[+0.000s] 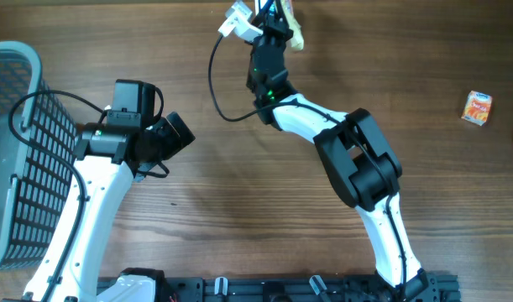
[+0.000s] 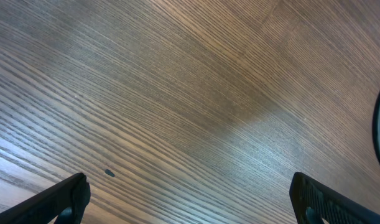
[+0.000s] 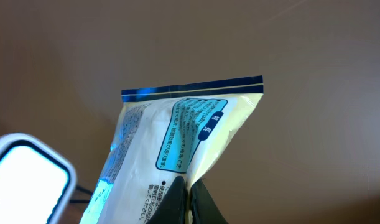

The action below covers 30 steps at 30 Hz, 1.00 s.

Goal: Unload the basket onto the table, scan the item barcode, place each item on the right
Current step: 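Carry the wipes pack right and drop it at the table's right edge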

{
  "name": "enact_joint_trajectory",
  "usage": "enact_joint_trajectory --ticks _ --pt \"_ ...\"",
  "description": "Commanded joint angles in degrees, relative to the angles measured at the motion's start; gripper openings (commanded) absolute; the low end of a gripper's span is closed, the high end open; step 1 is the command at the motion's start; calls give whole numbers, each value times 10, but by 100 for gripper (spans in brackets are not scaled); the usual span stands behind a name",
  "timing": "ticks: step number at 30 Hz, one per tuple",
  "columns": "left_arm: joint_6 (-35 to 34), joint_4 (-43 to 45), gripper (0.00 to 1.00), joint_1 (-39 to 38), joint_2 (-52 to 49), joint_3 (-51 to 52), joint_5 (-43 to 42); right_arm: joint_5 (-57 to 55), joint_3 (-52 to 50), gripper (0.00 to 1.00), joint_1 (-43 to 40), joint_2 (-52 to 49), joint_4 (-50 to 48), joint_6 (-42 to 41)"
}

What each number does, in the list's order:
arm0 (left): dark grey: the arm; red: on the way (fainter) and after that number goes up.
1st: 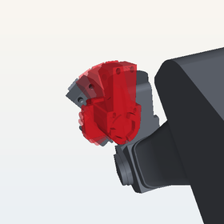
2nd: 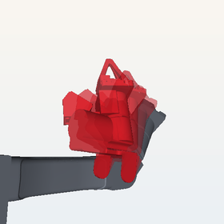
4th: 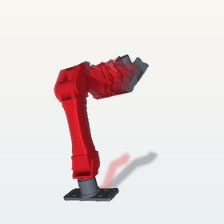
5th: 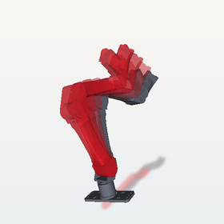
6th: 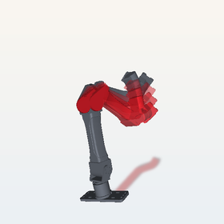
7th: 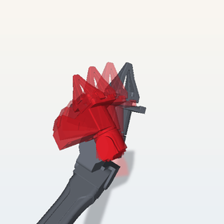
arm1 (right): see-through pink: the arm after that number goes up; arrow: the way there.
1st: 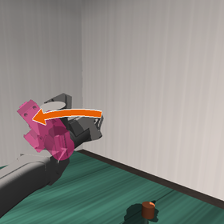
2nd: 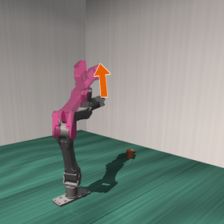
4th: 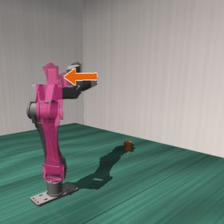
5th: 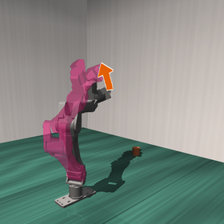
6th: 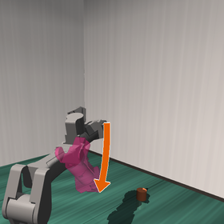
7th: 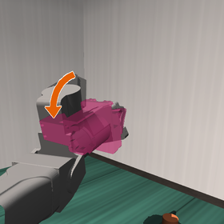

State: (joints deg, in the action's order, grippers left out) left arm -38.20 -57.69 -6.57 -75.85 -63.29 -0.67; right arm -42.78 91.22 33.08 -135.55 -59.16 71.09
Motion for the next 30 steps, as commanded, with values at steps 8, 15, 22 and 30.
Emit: enact_joint_trajectory --ticks 8,15,22,30 --pt "5 0 100 4 0 -4 8 266 10 5 -54 -1 -5 203" --pt "5 0 100 4 0 -4 8 218 10 5 -89 -1 -33 199" --pt "5 0 100 4 0 -4 8 -194 10 5 -296 -1 -30 -16" --pt "5 0 100 4 0 -4 8 -327 10 49 -459 -1 142 -156"
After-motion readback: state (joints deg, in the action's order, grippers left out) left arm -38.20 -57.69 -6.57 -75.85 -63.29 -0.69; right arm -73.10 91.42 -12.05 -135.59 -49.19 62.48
